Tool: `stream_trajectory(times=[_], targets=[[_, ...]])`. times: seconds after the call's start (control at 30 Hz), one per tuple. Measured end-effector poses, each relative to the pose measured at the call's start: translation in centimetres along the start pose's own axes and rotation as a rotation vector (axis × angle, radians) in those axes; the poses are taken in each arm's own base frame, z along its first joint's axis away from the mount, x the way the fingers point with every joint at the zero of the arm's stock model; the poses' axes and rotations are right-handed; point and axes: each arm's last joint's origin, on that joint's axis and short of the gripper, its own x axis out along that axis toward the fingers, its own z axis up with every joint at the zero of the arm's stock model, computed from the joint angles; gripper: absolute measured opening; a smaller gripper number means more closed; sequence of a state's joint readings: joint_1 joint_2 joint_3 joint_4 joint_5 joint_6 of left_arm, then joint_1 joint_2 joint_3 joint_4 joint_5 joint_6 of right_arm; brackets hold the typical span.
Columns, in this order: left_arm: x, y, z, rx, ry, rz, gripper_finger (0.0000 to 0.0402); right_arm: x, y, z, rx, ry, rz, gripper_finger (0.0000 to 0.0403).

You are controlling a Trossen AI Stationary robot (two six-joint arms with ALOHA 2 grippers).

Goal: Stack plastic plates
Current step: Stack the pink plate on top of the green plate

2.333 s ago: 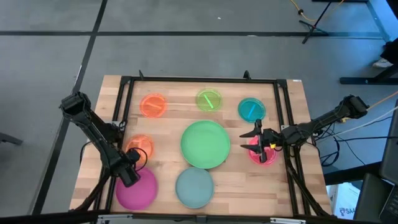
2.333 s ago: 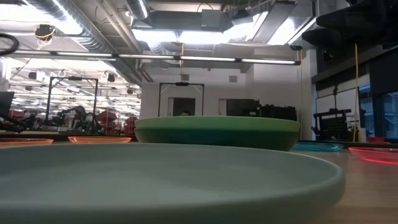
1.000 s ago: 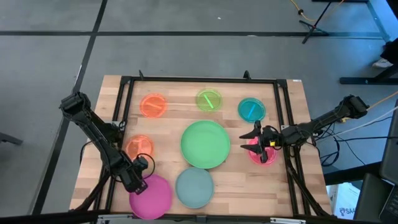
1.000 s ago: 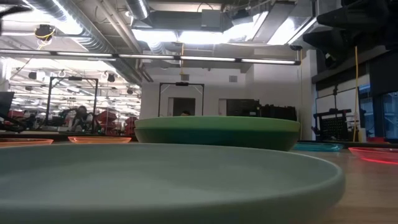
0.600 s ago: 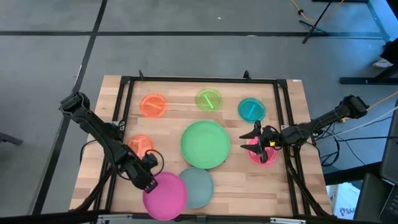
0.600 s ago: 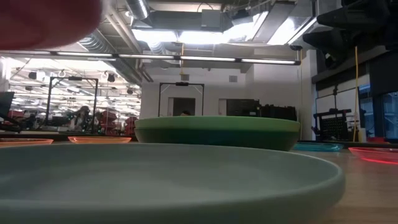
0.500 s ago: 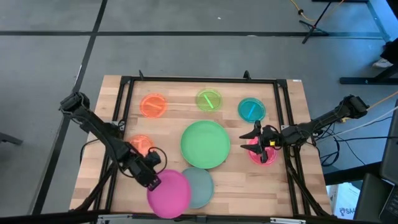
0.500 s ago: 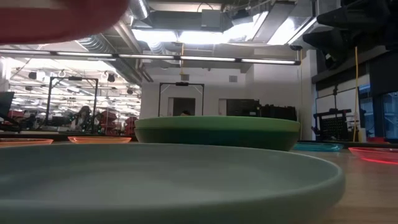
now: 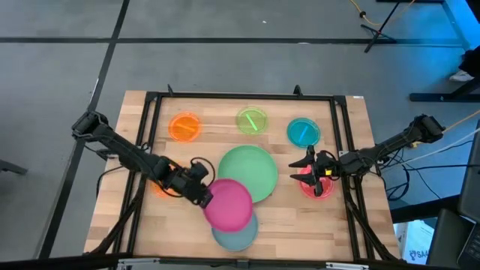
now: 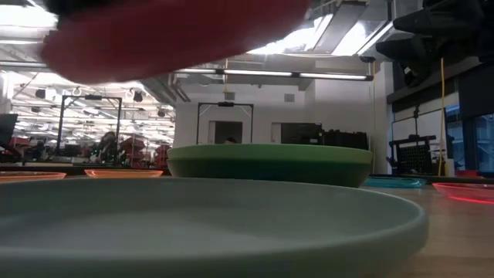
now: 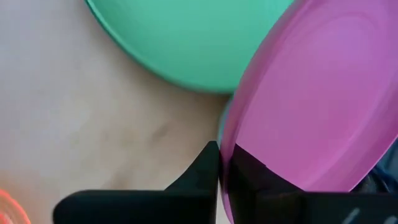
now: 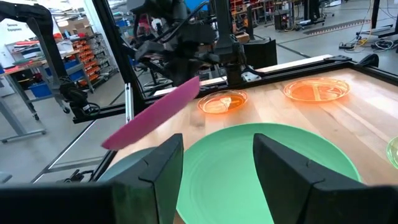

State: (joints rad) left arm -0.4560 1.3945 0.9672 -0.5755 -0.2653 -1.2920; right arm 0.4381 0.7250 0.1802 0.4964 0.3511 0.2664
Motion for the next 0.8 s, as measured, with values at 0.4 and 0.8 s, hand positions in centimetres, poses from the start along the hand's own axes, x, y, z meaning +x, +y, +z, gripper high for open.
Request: stream_trajectory(times=[0.4, 0.8], targets=[[1.7, 1.1, 4.3, -0.016, -0.250, 0.101, 0.0021, 0.0, 0.0, 0.0, -0.001, -0.004, -0.007, 0.0188], [6.3, 2.1, 7.8, 0.078, -0.310, 0.165, 0.0023, 0.0, 0.0, 0.0, -0.002, -0.004, -0.007, 0.0188]])
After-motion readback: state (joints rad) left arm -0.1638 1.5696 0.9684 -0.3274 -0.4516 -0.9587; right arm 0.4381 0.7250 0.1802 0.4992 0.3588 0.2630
